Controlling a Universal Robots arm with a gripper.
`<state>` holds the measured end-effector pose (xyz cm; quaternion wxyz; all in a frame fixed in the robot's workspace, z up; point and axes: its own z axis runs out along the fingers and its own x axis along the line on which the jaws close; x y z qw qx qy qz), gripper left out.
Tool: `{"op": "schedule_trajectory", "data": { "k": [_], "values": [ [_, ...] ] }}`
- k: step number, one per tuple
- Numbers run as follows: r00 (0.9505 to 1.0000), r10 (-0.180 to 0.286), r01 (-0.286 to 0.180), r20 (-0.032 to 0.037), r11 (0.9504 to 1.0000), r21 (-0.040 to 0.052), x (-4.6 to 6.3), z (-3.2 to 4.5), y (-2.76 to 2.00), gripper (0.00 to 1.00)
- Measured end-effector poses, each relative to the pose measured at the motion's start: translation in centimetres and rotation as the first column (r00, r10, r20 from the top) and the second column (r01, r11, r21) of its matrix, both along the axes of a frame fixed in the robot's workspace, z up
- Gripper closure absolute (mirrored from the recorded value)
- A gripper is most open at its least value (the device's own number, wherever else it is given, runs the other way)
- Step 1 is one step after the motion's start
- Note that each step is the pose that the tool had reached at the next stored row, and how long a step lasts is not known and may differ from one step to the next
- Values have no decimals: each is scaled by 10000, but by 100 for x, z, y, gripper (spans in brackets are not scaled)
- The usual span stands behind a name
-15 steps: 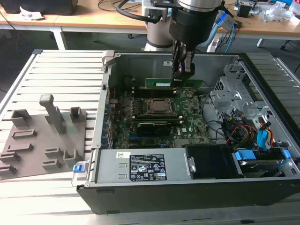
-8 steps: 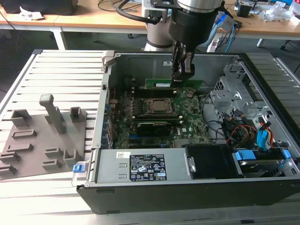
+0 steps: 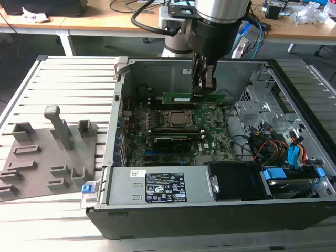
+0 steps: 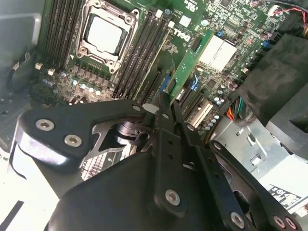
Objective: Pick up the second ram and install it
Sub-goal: 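Insert the second ram into the second slot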
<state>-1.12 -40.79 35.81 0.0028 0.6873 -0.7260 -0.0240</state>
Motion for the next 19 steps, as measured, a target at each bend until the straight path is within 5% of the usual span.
{"op": "schedule_trajectory", "data": {
  "k": [19],
  "values": [
    [10000,-1,1,0,10000,0,0,-321,0,86]
  ]
}}
